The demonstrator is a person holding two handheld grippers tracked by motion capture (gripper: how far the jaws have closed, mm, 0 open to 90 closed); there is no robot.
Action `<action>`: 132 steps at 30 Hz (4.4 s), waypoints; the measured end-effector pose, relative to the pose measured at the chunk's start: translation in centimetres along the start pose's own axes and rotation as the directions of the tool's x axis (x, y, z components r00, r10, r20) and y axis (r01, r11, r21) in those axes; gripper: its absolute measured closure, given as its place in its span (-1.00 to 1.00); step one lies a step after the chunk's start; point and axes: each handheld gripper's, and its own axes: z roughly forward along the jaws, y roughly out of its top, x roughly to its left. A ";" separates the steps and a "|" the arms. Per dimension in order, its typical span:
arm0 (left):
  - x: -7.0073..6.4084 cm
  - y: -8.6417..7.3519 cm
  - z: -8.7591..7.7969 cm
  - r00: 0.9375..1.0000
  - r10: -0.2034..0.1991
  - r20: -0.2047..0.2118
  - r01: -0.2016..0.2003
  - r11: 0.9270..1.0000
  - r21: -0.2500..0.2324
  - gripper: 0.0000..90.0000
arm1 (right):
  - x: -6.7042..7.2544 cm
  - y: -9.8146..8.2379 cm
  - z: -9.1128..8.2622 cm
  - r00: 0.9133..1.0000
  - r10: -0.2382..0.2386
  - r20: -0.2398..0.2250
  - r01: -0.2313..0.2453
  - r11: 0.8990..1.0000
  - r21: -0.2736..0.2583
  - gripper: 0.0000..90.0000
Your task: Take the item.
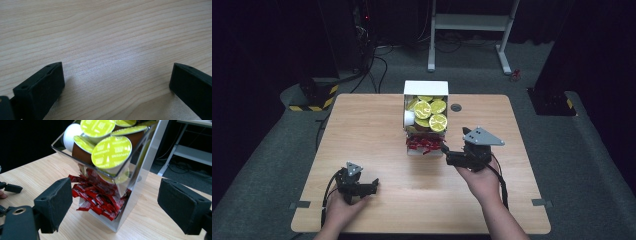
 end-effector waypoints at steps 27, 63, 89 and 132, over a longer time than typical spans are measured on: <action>0.0 0.0 0.0 1.000 0.000 -0.001 0.000 1.000 -0.003 -1.00 | 0.3 1.9 0.3 0.999 0.019 -0.038 -0.020 0.999 -0.034 -0.70; 0.0 0.0 0.0 1.000 0.000 0.000 0.000 1.000 0.000 -0.99 | 0.8 4.7 1.7 0.999 0.006 -0.052 -0.009 0.998 -0.057 -0.62; 0.0 0.0 0.0 1.000 0.000 0.000 0.000 1.000 0.000 -0.99 | 1.9 7.0 5.4 0.999 -0.022 -0.045 0.019 0.998 -0.059 -0.58; 0.0 0.0 0.0 1.000 -0.001 -0.001 0.001 1.000 -0.001 -0.99 | 2.1 8.0 8.9 0.999 -0.032 -0.005 0.032 0.999 0.028 -0.54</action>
